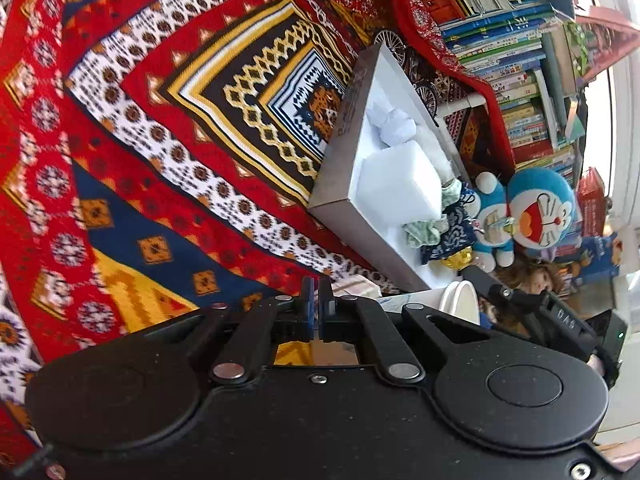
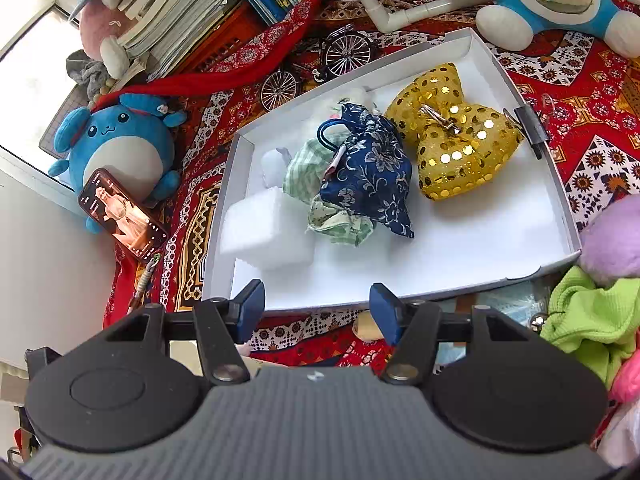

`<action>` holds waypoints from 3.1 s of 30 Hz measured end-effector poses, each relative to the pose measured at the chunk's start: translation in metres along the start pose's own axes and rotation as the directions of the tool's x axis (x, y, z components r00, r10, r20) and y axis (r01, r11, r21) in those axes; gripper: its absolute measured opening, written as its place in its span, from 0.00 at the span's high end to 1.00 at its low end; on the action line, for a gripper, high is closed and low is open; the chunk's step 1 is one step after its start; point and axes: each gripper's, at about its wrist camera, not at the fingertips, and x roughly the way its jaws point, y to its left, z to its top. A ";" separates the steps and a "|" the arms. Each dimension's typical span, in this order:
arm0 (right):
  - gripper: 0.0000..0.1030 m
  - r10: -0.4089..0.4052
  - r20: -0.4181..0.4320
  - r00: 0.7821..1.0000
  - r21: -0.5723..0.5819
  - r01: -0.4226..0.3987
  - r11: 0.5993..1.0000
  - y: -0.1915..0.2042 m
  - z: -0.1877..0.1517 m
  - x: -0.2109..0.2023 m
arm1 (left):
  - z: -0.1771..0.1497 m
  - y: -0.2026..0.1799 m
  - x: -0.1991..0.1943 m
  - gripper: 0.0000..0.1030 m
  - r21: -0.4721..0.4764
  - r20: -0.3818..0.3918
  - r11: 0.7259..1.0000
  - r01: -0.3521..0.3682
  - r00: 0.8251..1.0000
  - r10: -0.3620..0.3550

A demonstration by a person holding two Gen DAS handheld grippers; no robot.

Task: Organize soft objects
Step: 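Grasp the small string-tied white packet beside the cup with the left gripper, then hold the white packet in the left gripper while the right gripper grasps the beige block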

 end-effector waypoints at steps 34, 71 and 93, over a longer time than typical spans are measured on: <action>0.46 -0.103 -0.062 0.993 -0.147 0.093 0.985 0.016 -0.005 -0.003 | -0.133 -0.071 -0.020 0.45 0.754 0.371 0.537 -0.377 0.920 0.125; 0.67 -0.340 -0.106 0.934 -0.233 0.309 0.922 0.031 -0.013 0.039 | -0.144 -0.068 -0.007 0.49 0.815 0.262 0.483 -0.319 0.948 0.183; 0.67 -0.224 0.019 0.974 -0.264 0.221 0.939 0.013 -0.039 -0.019 | -0.130 -0.070 0.001 0.60 0.840 0.299 0.410 -0.355 0.934 0.195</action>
